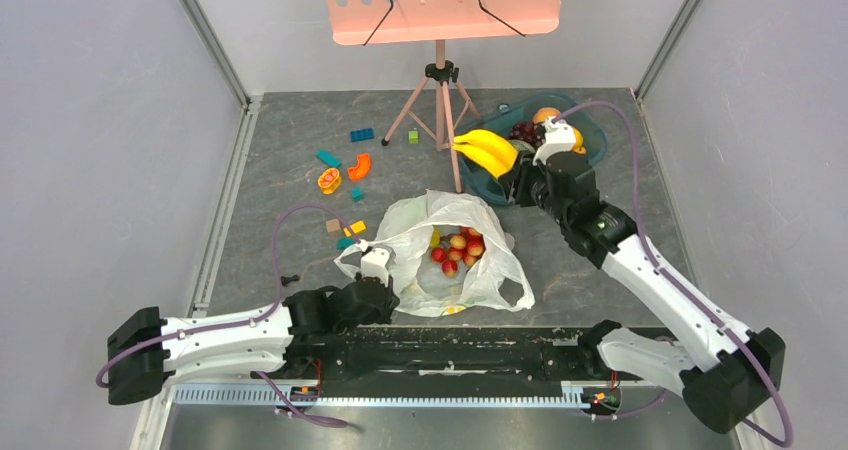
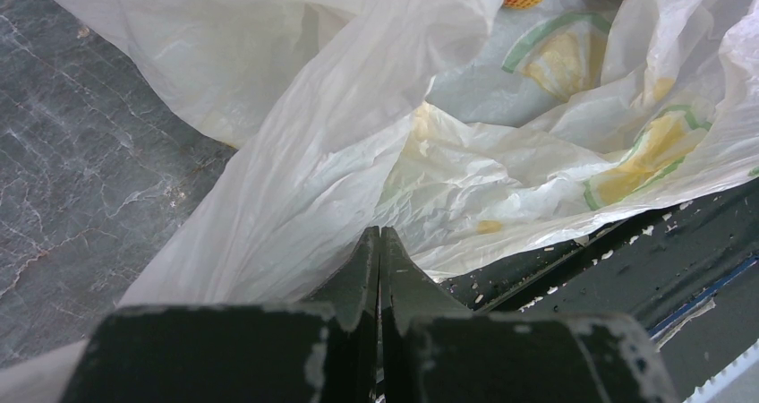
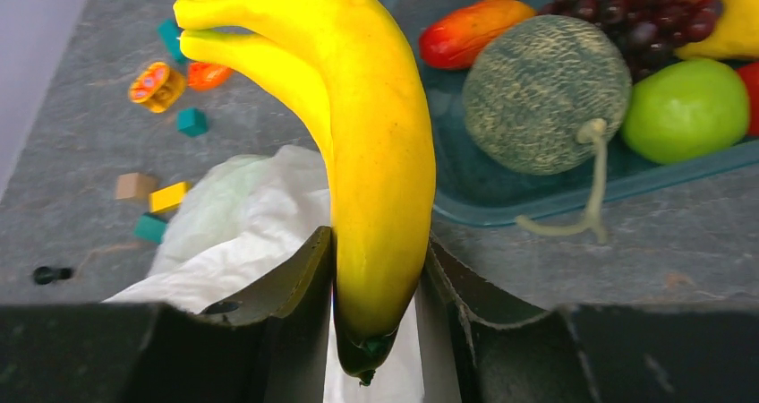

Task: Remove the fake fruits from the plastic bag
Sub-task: Place the fake fruit in the bin.

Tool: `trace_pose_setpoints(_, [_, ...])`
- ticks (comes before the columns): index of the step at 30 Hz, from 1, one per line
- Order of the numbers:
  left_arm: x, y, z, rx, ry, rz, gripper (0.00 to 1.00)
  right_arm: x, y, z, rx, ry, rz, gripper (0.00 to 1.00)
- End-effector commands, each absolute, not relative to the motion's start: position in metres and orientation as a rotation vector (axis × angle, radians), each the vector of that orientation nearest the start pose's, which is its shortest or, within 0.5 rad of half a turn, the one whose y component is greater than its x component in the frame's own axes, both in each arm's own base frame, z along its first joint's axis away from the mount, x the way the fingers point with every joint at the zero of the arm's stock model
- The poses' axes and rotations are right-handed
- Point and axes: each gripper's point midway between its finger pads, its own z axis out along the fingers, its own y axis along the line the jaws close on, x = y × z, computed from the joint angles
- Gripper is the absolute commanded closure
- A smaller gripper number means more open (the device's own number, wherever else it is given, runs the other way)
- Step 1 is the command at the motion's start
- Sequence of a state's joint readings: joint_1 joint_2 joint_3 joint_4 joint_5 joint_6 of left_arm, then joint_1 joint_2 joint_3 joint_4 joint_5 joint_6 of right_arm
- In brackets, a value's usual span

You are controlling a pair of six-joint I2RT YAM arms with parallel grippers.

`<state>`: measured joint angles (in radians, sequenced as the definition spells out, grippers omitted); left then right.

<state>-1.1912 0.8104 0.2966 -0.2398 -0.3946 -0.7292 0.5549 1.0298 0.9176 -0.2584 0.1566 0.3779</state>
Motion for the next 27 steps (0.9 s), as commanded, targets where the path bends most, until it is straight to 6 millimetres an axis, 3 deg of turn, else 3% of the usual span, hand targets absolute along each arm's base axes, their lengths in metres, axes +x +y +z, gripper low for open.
trace_pose_setpoints(1, [0.133, -0.21, 0.056, 0.263, 2.262, -0.576, 0.98, 0.335, 0.158, 0.259, -0.117, 1.947, 0.361, 0.88])
trace_pose_setpoints(6, [0.133, -0.211, 0.056, 0.269, 2.263, -0.574, 0.98, 0.368, 0.124, 0.245, -0.141, 1.991, 0.097, 0.88])
trace_pose_setpoints(9, [0.134, -0.211, 0.056, 0.276, 2.262, -0.57, 0.98, 0.386, 0.117, 0.239, -0.202, 2.001, -0.018, 0.89])
trace_pose_setpoints(21, [0.134, -0.213, 0.057, 0.296, 2.266, -0.562, 0.98, 0.435, 0.124, 0.239, -0.435, 1.982, -0.146, 0.86])
trace_pose_setpoints(27, [0.134, -0.213, 0.06, 0.302, 2.264, -0.56, 0.98, 0.454, 0.13, 0.226, -0.631, 1.972, -0.218, 0.84])
